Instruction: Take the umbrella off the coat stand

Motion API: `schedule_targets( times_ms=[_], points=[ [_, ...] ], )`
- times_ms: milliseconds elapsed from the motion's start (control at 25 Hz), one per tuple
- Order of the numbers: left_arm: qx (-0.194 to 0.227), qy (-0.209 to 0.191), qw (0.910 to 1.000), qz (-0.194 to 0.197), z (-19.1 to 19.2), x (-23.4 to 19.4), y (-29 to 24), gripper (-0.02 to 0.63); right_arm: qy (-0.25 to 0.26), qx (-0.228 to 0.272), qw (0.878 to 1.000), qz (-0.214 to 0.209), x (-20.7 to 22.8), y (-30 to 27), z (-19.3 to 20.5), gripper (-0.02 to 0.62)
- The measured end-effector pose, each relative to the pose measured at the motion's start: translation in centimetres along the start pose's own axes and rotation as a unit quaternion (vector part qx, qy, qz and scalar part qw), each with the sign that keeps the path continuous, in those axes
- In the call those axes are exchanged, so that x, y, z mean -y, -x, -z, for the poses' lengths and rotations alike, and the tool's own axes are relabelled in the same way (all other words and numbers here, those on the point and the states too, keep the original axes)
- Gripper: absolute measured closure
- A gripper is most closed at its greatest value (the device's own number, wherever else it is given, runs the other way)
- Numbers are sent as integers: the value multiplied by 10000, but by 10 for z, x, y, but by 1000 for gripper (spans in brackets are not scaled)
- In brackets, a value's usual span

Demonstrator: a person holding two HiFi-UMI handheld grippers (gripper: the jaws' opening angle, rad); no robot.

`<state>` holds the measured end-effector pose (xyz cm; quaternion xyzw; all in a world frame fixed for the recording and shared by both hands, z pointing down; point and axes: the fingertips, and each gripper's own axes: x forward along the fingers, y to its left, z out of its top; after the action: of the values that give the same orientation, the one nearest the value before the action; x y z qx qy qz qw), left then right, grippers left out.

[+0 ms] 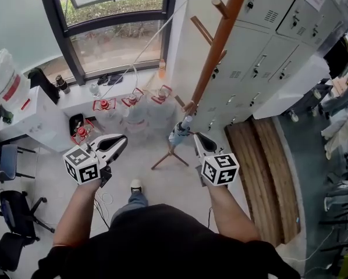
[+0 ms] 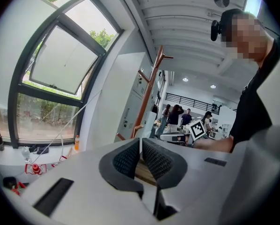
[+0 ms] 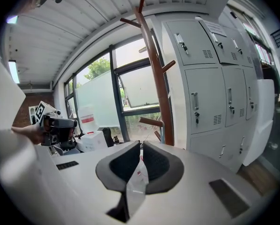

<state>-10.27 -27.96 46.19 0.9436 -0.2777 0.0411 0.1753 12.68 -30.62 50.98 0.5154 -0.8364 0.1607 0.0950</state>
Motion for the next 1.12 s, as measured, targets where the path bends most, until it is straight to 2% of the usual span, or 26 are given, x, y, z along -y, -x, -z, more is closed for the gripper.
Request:
schedule_targets(
  times_ms=[680,1120],
  points=[
    [-183,18,9992,359,-17,-57,-42,569,-88,-77,9987,496,34,-56,-10,560],
    [-297,112,9975,625,-19,-92,-71,569,-44,-181,9966,801,48,-98,-15,528]
  ],
)
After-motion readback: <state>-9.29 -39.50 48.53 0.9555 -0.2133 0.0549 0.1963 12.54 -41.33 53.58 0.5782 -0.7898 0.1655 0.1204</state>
